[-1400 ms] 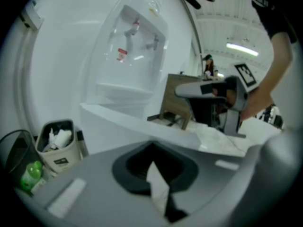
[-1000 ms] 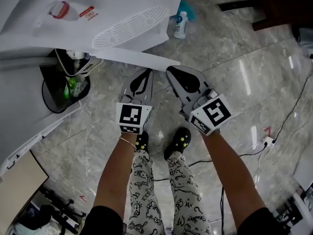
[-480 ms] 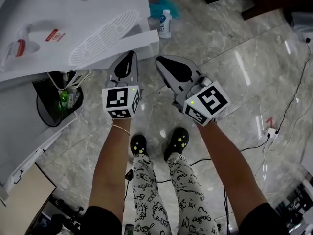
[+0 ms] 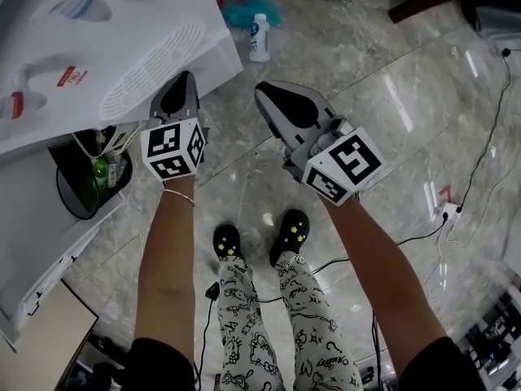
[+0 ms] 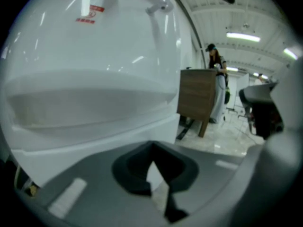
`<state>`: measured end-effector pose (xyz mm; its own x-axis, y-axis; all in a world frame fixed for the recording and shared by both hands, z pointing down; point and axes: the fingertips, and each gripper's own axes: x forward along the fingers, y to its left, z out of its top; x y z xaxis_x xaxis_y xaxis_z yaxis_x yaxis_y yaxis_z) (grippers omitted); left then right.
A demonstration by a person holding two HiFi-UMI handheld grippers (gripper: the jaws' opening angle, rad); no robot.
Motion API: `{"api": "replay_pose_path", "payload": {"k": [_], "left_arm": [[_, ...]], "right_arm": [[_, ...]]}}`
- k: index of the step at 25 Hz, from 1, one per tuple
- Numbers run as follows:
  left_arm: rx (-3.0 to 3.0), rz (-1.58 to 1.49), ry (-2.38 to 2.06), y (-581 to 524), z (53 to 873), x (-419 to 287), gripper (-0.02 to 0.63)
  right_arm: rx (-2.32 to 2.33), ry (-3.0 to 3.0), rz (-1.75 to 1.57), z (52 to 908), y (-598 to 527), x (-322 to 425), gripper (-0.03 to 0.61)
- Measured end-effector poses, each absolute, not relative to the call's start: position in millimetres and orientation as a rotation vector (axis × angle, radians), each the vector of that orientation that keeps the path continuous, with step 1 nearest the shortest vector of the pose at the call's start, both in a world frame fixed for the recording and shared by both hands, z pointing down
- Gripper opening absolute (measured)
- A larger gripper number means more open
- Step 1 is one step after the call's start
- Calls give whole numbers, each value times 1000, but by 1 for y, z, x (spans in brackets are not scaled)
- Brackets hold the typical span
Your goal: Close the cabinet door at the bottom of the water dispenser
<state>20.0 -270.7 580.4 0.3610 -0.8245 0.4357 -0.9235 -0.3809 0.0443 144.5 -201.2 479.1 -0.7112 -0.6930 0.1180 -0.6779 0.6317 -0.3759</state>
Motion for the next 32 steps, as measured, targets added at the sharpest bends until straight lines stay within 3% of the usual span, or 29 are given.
{"api": "replay_pose_path", "payload": {"k": [13, 32], "left_arm": [[2371, 417, -1481, -253, 563, 31, 0], [2450, 381, -1470, -147, 457, 9, 0]], "right_arm": [[-1183, 2812, -619, 469, -201, 130, 17], [-1219, 2870, -693, 436, -152, 110, 15]]}}
